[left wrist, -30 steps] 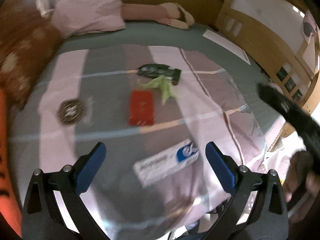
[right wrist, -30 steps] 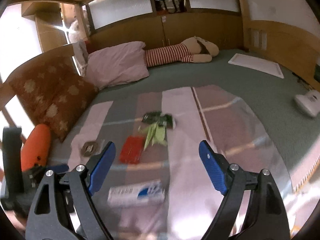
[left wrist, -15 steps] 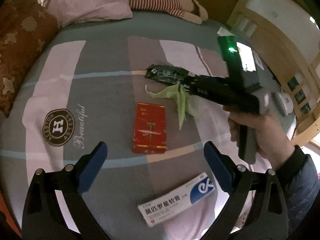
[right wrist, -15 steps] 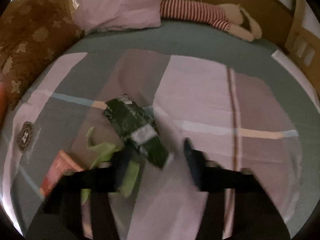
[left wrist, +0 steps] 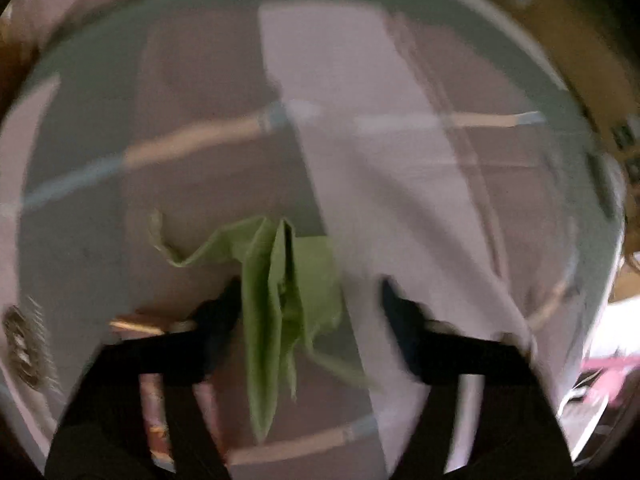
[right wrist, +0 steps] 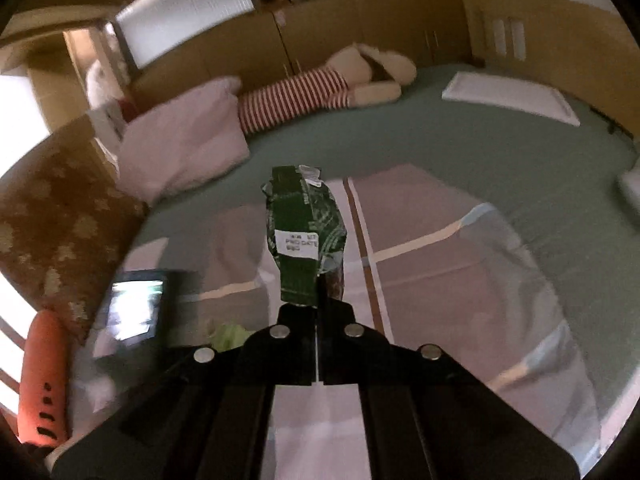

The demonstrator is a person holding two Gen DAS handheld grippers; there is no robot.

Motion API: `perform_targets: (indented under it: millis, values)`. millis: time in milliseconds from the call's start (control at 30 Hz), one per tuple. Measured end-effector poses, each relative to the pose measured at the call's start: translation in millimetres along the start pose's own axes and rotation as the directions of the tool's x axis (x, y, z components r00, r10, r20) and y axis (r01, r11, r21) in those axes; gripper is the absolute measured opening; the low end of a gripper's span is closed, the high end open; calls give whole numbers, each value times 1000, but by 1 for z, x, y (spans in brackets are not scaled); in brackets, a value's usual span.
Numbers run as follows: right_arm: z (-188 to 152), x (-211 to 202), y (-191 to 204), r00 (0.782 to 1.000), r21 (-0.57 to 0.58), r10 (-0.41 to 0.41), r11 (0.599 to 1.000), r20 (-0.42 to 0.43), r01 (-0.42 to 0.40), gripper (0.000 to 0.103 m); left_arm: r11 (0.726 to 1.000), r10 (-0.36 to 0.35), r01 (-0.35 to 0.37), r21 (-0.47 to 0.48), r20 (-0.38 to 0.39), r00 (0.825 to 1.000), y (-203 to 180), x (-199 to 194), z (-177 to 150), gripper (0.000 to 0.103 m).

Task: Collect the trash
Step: 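Grasp the green paper with the left tool while the right tool grasps the dark green packet, then carry the green paper and green packet to the white bin and open both tools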

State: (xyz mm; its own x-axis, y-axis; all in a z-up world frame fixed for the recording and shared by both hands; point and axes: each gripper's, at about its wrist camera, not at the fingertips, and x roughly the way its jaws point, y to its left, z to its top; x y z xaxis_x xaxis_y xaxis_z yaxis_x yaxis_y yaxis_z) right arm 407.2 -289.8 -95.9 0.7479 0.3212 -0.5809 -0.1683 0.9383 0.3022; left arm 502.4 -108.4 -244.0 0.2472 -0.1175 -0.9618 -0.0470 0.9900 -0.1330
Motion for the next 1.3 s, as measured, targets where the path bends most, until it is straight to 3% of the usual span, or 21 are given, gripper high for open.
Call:
perform_targets:
  millis: [33, 67, 100, 167, 300, 433, 600, 733, 833, 900, 1133, 1300]
  values:
    - [-3, -12, 8, 1000, -16, 7, 1000, 10, -6, 1, 1000, -1, 1, -17, 35, 999, 2, -4, 2, 28]
    - [-7, -20, 12, 1000, -27, 6, 1000, 22, -5, 1, 999, -31, 32, -19, 58, 998, 2, -10, 2, 24]
    - [-12, -30, 20, 999, -47, 9, 999, 34, -7, 1, 996, -84, 85, -14, 69, 994, 2, -19, 0, 24]
    - [-19, -40, 29, 999, -65, 23, 998, 35, -21, 1, 993, -114, 114, 7, 135, 984, 5, -52, -9, 24]
    - [-51, -80, 36, 997, -46, 65, 997, 37, -63, 1, 980, -195, 178, 85, 283, 939, 20, -146, -67, 24]
    - [-86, -120, 47, 995, -46, 88, 995, 48, -86, 1, 981, -188, 150, 124, 407, 894, 45, -228, -152, 24]
    - [-130, -146, 64, 994, -78, 107, 991, -12, -108, 1, 992, -126, 115, 54, 490, 862, 73, -257, -235, 24]
    - [-148, -154, 79, 995, -127, 91, 987, -34, -95, 1, 994, -106, 102, 35, 461, 881, 77, -250, -263, 25]
    - [-151, -153, 83, 998, -170, 59, 984, -22, -62, 1, 996, -92, 84, 37, 468, 879, 78, -248, -270, 25]
    - [-151, -150, 81, 998, -156, 57, 986, -24, -60, 1, 998, -66, 59, 31, 476, 877, 79, -243, -270, 25]
    - [-152, -145, 84, 998, -156, 45, 987, -32, -49, 1, 999, -42, 33, 29, 433, 900, 81, -225, -271, 25]
    - [-148, -158, 70, 998, -106, 63, 992, 3, -62, 1, 999, -44, 30, 39, 438, 898, 77, -225, -269, 25]
